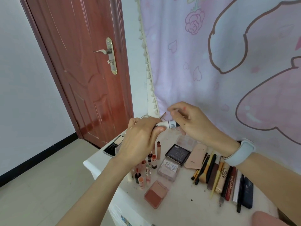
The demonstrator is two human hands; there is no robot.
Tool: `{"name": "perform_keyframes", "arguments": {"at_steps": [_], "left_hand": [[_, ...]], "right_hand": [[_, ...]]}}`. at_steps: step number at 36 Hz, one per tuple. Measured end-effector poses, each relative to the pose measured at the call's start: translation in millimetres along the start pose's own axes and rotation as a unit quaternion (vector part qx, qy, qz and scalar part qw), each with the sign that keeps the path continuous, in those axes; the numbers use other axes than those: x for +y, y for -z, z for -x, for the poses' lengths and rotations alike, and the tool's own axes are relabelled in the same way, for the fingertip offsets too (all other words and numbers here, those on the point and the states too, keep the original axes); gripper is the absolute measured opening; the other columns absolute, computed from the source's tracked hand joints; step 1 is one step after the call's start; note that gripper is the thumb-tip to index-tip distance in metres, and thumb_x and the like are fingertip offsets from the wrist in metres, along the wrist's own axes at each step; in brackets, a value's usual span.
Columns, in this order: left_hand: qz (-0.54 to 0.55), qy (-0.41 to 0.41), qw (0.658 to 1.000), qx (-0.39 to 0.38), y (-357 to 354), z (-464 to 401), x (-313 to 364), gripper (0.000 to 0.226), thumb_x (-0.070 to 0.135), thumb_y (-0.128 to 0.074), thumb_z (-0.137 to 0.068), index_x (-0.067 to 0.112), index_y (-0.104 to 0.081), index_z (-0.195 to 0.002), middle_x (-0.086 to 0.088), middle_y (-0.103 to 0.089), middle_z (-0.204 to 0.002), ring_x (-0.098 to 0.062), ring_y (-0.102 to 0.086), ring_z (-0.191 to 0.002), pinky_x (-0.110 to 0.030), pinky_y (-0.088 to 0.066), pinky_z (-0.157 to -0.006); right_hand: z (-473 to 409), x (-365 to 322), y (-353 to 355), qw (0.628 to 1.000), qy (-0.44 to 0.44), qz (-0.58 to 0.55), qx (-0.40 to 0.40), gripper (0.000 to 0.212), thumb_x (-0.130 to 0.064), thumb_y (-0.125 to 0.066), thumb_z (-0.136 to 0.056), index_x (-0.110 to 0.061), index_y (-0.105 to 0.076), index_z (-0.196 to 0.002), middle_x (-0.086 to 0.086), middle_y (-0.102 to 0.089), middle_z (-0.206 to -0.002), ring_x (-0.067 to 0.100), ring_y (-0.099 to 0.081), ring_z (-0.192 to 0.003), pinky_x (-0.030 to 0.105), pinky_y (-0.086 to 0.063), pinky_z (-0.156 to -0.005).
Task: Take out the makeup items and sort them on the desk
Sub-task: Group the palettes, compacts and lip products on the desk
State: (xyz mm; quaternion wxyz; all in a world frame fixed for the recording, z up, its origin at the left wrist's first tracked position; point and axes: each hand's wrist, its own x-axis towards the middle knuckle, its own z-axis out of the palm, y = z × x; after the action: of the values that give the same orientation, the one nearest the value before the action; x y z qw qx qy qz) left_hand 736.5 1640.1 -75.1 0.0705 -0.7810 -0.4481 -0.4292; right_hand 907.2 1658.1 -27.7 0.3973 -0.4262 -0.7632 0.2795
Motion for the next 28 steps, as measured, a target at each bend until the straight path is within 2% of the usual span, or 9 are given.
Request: {"name": "perform_keyframes", "arguments": {"at_steps": [3,6,9,11,14,18,21,24,28], "left_hand": [[-0.006,-0.009,1.000,0.006,2.0,-2.3,-2.5,0.055,0.052,-0.025,-0.098,0.014,-0.065,-0.102,0.009,-0.060,-0.078,0.000,-0.035,-0.071,-0.026,-0.028,-0.081],[-0.033,-0.040,0.999,0.017,4.1,-2.9,-4.7,0.055,0.048,-0.025,-0.098,0.012,-0.066,-0.101,0.006,-0.062,-0.076,-0.008,-0.041,-0.072,-0.027,-0.029,-0.080],[-0.057,-0.065,0.996,0.023,4.2,-4.0,-7.7,0.051,0.045,-0.027,-0.099,0.012,-0.066,-0.100,0.006,-0.062,-0.076,-0.010,-0.041,-0.072,-0.030,-0.031,-0.078],[-0.067,-0.063,0.996,0.020,4.3,-4.2,-11.1,0.051,0.045,-0.027,-0.099,0.012,-0.066,-0.099,0.006,-0.061,-0.075,-0.010,-0.040,-0.071,-0.030,-0.031,-0.077],[-0.041,-0.022,0.999,-0.008,5.5,-3.0,-16.4,0.053,0.050,-0.024,-0.099,0.016,-0.065,-0.100,0.011,-0.060,-0.075,-0.007,-0.041,-0.068,-0.026,-0.029,-0.078],[0.051,0.052,0.996,-0.047,6.5,-1.4,-27.9,0.041,0.046,-0.032,-0.096,0.020,-0.063,-0.103,0.007,-0.050,-0.057,-0.008,-0.047,-0.056,-0.018,-0.032,-0.072],[0.070,0.076,0.993,-0.059,8.0,0.6,-37.3,0.041,0.047,-0.037,-0.098,0.016,-0.063,-0.104,0.004,-0.059,-0.063,-0.011,-0.054,-0.058,-0.015,-0.035,-0.060],[0.169,0.186,0.967,-0.045,8.9,4.8,-45.1,0.028,0.035,-0.039,-0.097,0.015,-0.058,-0.103,0.010,-0.066,-0.078,-0.004,-0.058,-0.064,-0.016,-0.045,-0.064],[0.336,0.288,0.897,-0.014,9.6,9.5,-47.2,0.011,0.025,-0.036,-0.100,0.016,-0.044,-0.099,0.000,-0.068,-0.101,-0.008,-0.067,-0.074,-0.009,-0.047,-0.068]], "right_hand": [[1.0,1.5,3.3,0.998,0.025,-0.047,-0.035,0.035,-0.012,-0.051,-0.093,-0.033,-0.047,-0.121,-0.008,-0.052,-0.091,0.008,-0.052,-0.065,0.024,-0.043,-0.066],[0.0,0.0,6.8,0.997,0.002,0.015,-0.079,0.035,-0.029,-0.047,-0.095,-0.030,-0.045,-0.130,-0.009,-0.056,-0.109,0.002,-0.057,-0.069,0.022,-0.045,-0.076],[-2.9,0.8,5.0,0.991,-0.044,0.074,-0.101,0.050,-0.041,-0.030,-0.099,-0.008,-0.066,-0.101,-0.006,-0.069,-0.073,0.003,-0.051,-0.048,0.021,-0.044,-0.068],[-3.5,3.5,3.8,0.991,-0.018,0.102,-0.087,0.044,-0.035,-0.036,-0.099,-0.003,-0.066,-0.089,-0.011,-0.062,-0.055,0.002,-0.047,-0.046,0.013,-0.038,-0.057],[-5.6,8.6,6.8,0.989,0.059,0.111,-0.073,0.017,-0.021,-0.052,-0.094,-0.015,-0.065,-0.105,-0.012,-0.063,-0.086,-0.004,-0.049,-0.065,0.009,-0.037,-0.063],[-11.7,22.1,12.6,0.974,0.134,0.175,-0.050,0.033,-0.012,-0.055,-0.092,-0.017,-0.057,-0.125,-0.008,-0.050,-0.104,0.001,-0.047,-0.080,0.010,-0.035,-0.075],[-17.2,37.9,19.3,0.956,0.150,0.250,-0.028,0.032,-0.008,-0.049,-0.095,-0.013,-0.058,-0.125,-0.009,-0.044,-0.105,0.008,-0.046,-0.083,0.021,-0.037,-0.075],[-24.2,52.1,25.4,0.971,0.098,0.217,0.013,0.024,-0.009,-0.045,-0.096,-0.012,-0.061,-0.115,-0.006,-0.049,-0.098,0.012,-0.050,-0.080,0.027,-0.038,-0.076],[-29.0,73.4,15.9,0.997,-0.047,0.025,0.051,0.012,-0.014,-0.038,-0.099,-0.016,-0.048,-0.104,-0.005,-0.063,-0.087,0.014,-0.058,-0.067,0.027,-0.040,-0.065]]}}
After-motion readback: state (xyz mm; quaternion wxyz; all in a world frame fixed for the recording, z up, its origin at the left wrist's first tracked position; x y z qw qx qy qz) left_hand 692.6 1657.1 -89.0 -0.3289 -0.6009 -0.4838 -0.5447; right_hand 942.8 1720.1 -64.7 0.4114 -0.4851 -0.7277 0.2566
